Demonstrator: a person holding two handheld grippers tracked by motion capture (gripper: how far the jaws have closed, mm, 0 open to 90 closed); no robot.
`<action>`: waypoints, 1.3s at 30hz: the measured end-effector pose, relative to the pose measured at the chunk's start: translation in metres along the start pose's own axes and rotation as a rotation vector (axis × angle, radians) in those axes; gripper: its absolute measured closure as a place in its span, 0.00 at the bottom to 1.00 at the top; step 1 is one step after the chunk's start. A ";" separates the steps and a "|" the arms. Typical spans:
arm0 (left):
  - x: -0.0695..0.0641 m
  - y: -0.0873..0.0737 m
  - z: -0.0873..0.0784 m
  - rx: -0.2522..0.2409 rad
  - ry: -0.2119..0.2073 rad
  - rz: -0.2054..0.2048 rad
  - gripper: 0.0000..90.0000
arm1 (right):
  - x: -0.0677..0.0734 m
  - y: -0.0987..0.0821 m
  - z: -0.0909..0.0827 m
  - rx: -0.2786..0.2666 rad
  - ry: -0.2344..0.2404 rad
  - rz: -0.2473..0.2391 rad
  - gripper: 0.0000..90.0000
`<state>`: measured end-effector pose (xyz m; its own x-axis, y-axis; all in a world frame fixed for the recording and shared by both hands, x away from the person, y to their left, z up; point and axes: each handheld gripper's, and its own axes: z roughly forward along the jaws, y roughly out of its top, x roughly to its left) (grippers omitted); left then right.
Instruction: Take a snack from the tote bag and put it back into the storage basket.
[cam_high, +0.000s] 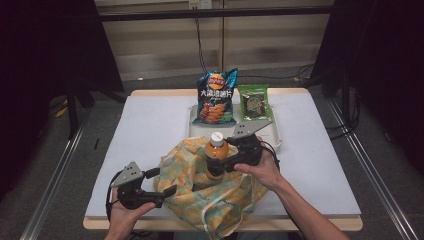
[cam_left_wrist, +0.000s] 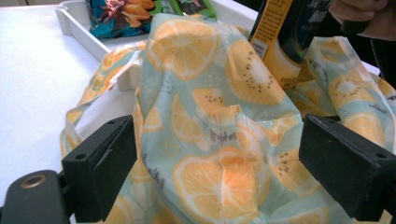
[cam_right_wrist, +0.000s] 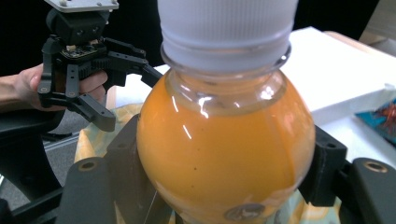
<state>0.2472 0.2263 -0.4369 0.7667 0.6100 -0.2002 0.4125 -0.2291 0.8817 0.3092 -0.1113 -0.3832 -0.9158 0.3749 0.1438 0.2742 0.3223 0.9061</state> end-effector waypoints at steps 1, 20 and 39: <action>0.000 0.000 -0.001 0.000 0.007 -0.002 0.12 | -0.001 0.003 -0.001 -0.004 0.007 -0.006 0.34; -0.002 -0.003 0.004 0.025 -0.007 0.006 0.13 | -0.032 0.054 0.001 -0.028 -0.011 -0.060 0.34; -0.005 -0.002 0.003 0.023 -0.013 0.010 0.13 | -0.092 0.055 0.027 0.035 -0.098 -0.017 0.34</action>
<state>0.2438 0.2214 -0.4394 0.7769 0.5981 -0.1968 0.4159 -0.2529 0.8736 0.4163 -0.1050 -0.3573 -0.8878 0.4520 0.0870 0.2701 0.3586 0.8936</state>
